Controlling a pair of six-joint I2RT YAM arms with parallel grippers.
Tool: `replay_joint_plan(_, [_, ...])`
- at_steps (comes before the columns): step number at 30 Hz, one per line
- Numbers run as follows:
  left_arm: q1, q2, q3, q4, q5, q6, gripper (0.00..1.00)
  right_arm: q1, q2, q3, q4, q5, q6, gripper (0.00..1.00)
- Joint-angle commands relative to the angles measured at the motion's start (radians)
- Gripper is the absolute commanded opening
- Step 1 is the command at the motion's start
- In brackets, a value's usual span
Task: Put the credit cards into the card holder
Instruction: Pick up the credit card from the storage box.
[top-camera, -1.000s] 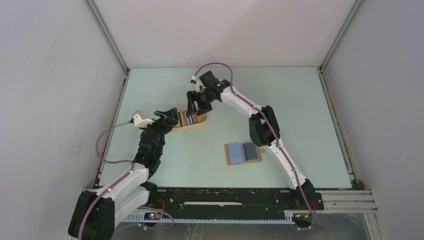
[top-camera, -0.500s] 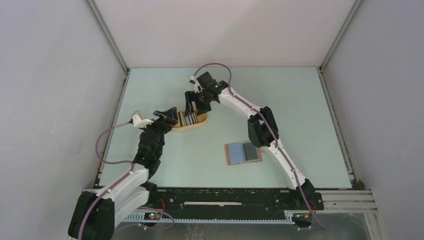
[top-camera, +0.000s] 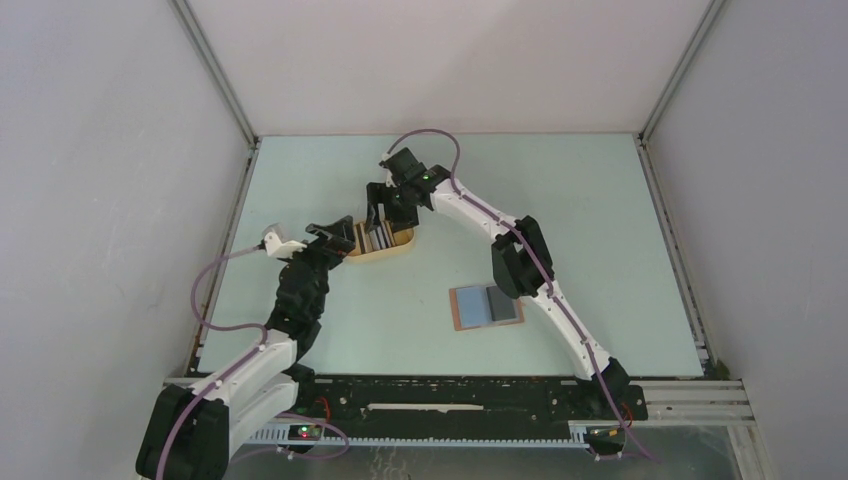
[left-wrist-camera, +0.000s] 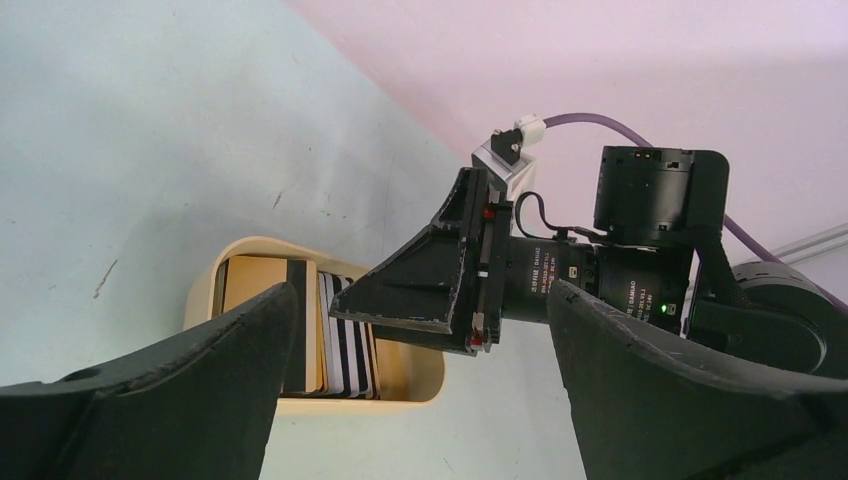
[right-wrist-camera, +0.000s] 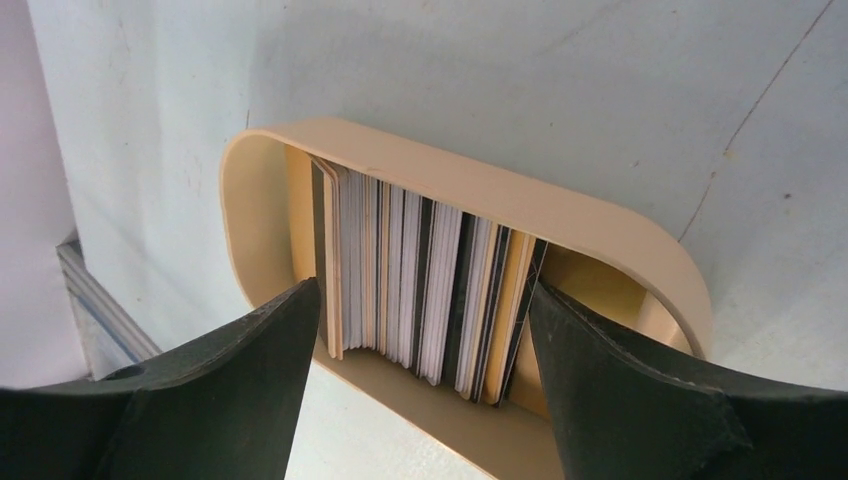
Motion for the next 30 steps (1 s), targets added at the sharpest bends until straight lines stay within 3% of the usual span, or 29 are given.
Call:
replay_joint_plan(1, [0.008,-0.014,-0.024,0.046,-0.026,-0.009,1.00,0.003,0.014,0.025,0.000,-0.084,0.076,0.84])
replay_joint_plan(13, [0.008,-0.015,-0.028,0.049,-0.026,-0.009,1.00,-0.024,-0.001,0.015,0.075,-0.363,0.095,0.80])
replay_joint_plan(21, [0.008,-0.017,-0.030,0.054,-0.027,-0.009,1.00,-0.023,0.025,-0.007,0.107,-0.409,0.100,0.77])
replay_joint_plan(30, [0.007,-0.015,-0.030,0.055,-0.024,-0.007,1.00,-0.021,0.050,0.002,0.090,-0.347,0.065,0.77])
